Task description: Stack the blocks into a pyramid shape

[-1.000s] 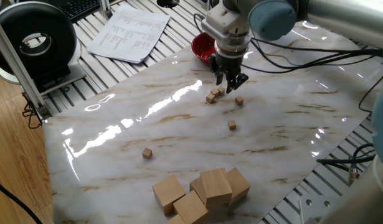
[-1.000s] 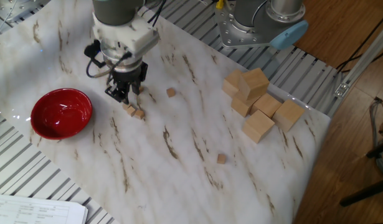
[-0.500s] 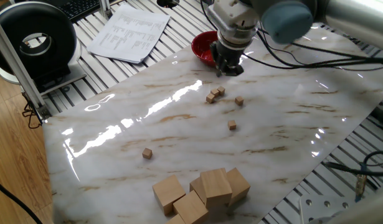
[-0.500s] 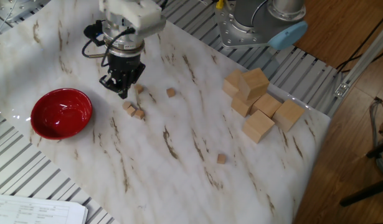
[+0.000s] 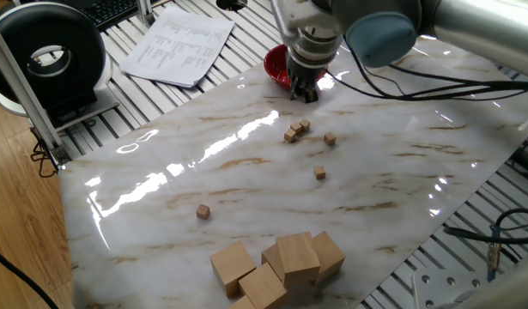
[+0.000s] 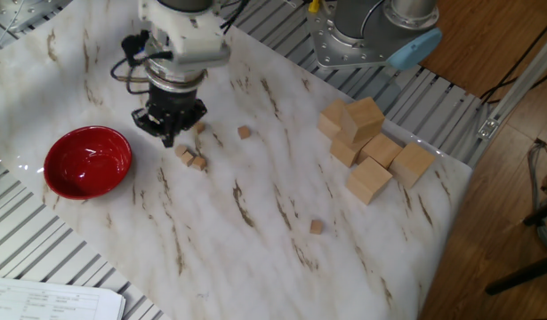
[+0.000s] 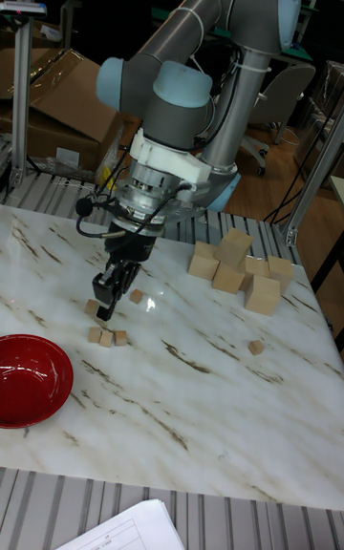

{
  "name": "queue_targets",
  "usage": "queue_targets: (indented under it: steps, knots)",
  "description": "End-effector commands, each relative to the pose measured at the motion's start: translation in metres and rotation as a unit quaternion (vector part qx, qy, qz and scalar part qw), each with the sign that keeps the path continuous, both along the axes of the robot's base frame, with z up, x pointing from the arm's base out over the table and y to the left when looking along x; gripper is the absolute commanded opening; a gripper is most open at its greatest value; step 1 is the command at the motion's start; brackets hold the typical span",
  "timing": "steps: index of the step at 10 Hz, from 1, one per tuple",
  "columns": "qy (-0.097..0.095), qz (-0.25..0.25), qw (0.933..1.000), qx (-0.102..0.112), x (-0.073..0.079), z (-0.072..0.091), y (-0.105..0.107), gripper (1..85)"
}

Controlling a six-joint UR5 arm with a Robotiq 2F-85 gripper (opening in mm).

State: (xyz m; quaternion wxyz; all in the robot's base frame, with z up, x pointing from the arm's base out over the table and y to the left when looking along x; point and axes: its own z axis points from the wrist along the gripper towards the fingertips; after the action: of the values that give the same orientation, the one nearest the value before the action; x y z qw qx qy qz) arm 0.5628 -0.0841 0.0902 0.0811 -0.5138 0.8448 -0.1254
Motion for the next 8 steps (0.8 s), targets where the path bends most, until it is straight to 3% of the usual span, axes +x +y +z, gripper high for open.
queue_targets:
  steps: [1,4,5,6,8]
  knots:
    - [-0.002,-0.056,0.9984,-0.006,-0.006,0.003,-0.021,1.0]
    - [0.013,-0.067,0.9976,0.009,-0.013,0.0,-0.014,1.0]
    - [0.027,-0.082,0.9957,0.032,-0.022,-0.002,-0.003,1.7]
    - [0.033,-0.085,0.9931,0.074,-0.024,-0.003,0.018,2.0]
    - [0.009,-0.054,0.9967,0.059,-0.011,-0.001,0.014,1.3]
